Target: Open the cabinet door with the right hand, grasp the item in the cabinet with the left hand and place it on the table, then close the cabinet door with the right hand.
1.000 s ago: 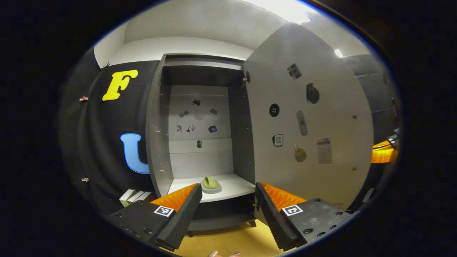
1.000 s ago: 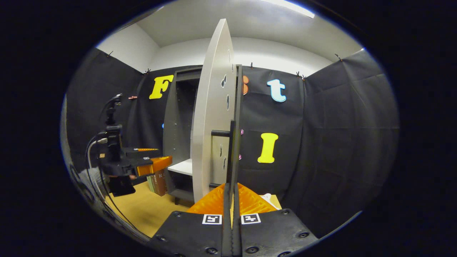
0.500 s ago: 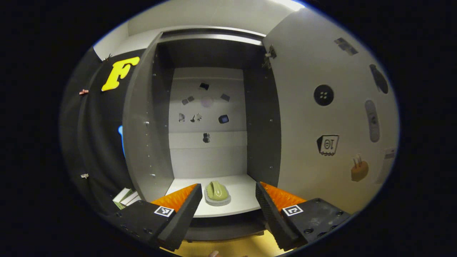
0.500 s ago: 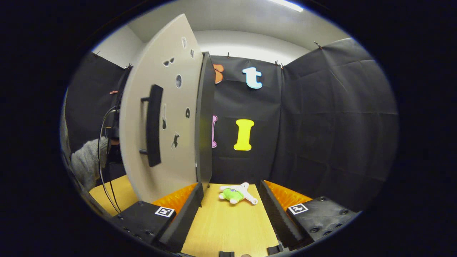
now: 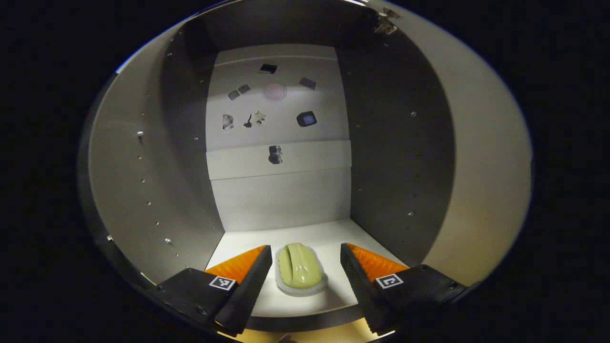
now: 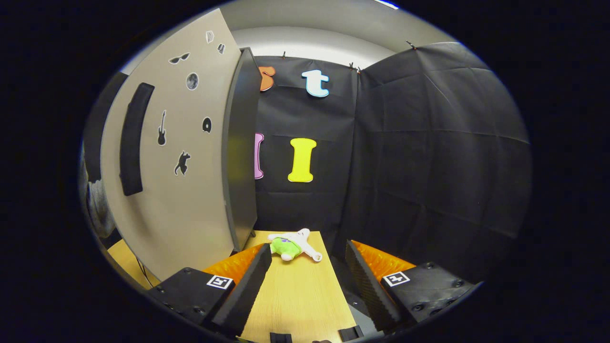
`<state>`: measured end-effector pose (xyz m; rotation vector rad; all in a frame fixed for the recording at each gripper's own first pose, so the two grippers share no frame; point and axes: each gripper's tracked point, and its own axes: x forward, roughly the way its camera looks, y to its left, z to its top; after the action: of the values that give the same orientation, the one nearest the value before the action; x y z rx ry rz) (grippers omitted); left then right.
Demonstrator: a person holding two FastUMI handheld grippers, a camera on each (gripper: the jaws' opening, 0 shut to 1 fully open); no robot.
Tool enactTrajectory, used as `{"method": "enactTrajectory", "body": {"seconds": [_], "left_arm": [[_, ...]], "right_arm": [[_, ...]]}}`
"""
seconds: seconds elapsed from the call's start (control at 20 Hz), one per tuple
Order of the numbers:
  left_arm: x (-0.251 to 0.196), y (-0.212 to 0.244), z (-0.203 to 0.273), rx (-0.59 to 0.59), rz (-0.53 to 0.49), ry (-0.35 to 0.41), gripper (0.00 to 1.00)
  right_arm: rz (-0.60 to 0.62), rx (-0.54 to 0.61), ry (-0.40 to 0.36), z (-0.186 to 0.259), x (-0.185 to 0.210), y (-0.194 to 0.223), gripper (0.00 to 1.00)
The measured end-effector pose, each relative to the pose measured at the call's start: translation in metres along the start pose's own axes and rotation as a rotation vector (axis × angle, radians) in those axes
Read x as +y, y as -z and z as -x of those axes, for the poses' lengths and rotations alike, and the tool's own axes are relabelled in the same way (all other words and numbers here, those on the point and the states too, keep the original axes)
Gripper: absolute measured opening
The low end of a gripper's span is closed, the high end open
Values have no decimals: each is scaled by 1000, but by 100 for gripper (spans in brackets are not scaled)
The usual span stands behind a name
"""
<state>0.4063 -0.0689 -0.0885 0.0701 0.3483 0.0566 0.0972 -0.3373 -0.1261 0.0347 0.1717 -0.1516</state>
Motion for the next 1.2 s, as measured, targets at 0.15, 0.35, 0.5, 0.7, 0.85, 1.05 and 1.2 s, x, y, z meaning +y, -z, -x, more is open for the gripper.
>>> {"method": "enactTrajectory", "body": {"seconds": [0.15, 0.35, 0.5, 0.7, 0.85, 1.05, 1.2], "left_arm": [[5, 7, -22, 45, 2, -5, 79], [9, 17, -41, 100, 2, -19, 74], [12, 35, -50, 149, 25, -30, 79], [16, 53, -55, 189, 106, -50, 58], [23, 46, -59, 146, 151, -70, 30], [26, 45, -54, 145, 161, -69, 27], [28, 44, -46, 141, 183, -68, 25]], "right_arm": [[13, 8, 3, -15, 0, 1, 98], [36, 32, -8, -25, 3, 10, 98], [29, 44, -2, -30, 0, 13, 98], [24, 37, 6, -31, -4, 10, 98], [29, 40, 9, -29, -5, 11, 97], [28, 49, 9, -27, -4, 13, 98], [30, 33, -3, -25, 1, 7, 98]]}}
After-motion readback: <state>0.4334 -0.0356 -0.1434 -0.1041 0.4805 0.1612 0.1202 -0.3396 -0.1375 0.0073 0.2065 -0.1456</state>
